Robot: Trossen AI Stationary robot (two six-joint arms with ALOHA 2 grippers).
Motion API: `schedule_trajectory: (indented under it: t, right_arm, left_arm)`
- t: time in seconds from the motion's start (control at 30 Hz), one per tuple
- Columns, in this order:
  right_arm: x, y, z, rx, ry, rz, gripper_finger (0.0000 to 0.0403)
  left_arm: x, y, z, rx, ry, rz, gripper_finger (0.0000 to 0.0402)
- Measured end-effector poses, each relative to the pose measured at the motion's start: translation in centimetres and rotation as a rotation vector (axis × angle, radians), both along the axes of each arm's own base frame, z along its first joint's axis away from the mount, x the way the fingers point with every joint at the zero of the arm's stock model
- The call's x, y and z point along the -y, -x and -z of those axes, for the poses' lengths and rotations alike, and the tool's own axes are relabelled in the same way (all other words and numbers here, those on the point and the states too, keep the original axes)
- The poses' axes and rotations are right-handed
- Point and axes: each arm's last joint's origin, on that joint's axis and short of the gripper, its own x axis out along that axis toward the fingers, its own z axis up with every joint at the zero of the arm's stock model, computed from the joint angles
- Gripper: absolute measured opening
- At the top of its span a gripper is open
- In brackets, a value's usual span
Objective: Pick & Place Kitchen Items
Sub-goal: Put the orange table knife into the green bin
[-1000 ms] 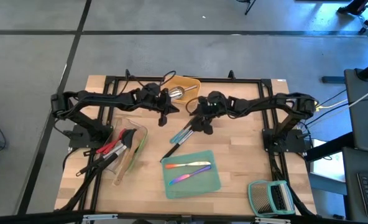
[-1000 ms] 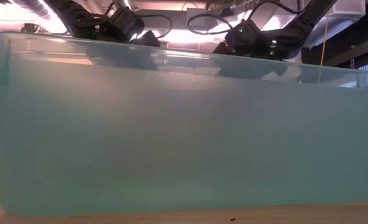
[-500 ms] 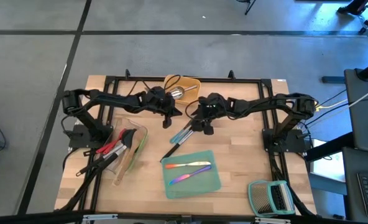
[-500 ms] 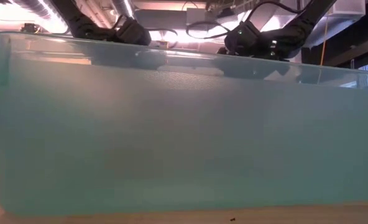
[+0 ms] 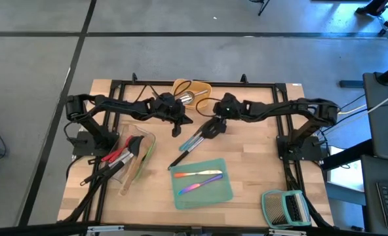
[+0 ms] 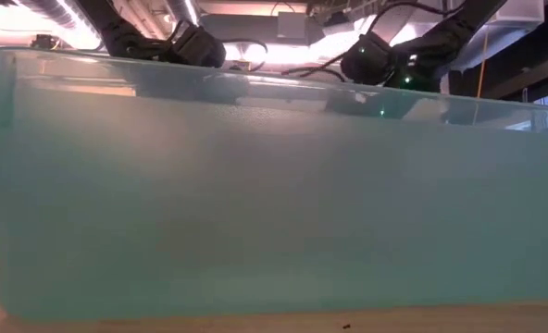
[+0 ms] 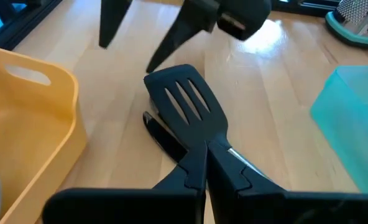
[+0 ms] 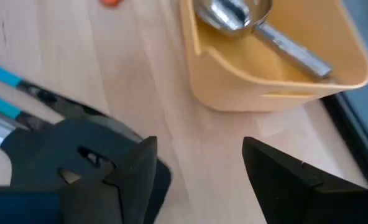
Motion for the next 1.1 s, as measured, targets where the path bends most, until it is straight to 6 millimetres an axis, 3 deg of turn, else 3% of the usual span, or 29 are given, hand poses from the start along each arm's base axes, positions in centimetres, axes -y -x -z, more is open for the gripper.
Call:
schedule_trajectory:
  t: [0.27,0.7,0.9,1.1]
  right_arm:
    - [-0.4,-0.1,-1.2,0.097,-0.086,-0.104,0.024]
    - [-0.3,-0.3,-1.5,0.14,-0.091,-0.095,0.024]
    - [-0.2,-0.7,-2.0,0.214,-0.105,-0.067,0.024]
    - [-0.2,-0.8,-2.1,0.238,-0.113,-0.056,0.024]
  left_arm:
    - [0.0,0.1,0.2,-0.023,-0.001,0.002,0.0001]
    - [-0.2,0.5,0.6,-0.078,-0.005,-0.027,0.0001]
    - [-1.7,1.3,1.1,-0.185,-0.099,-0.329,0.0001]
    - [-4.2,3.9,2.2,-0.356,-0.059,-0.756,0.0001]
